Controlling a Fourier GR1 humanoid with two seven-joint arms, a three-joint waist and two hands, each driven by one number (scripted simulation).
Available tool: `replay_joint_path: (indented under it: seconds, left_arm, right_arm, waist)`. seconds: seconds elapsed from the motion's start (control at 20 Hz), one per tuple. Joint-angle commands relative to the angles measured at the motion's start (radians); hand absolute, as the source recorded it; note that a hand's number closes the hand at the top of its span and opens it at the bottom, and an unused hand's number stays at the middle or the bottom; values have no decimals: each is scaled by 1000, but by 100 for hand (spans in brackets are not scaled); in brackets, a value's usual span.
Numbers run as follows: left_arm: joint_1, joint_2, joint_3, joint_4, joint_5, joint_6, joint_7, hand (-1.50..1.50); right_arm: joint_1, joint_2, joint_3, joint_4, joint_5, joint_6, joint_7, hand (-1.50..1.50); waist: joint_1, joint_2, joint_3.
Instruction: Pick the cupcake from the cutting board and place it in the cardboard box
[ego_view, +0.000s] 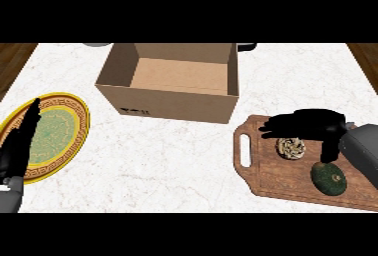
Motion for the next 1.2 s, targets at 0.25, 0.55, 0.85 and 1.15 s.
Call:
replay_joint_path:
  seconds: [0.25,0.55,0.85,1.15]
  left_arm:
    - [22,-36,21,-22,-29,-12,-3,0]
    - [19,-32,34,2,-44,-24,-17,0]
    - [-22,-20,55,-6,-49,-23,19,0]
    - [58,-19,86,20,-43,5,23,0]
  right_arm:
    - [16,119,-59,153,92,-11,-5,150]
    - [94,87,-162,2,55,-144,-19,150]
    - [70,254,-256,37,62,-209,294,150]
    - [195,233,-490,185,-36,-307,754,150]
  waist:
    - [11,6,4]
    - [-4,3,3]
    - [-19,-4,2]
    - [-172,-49,-8]
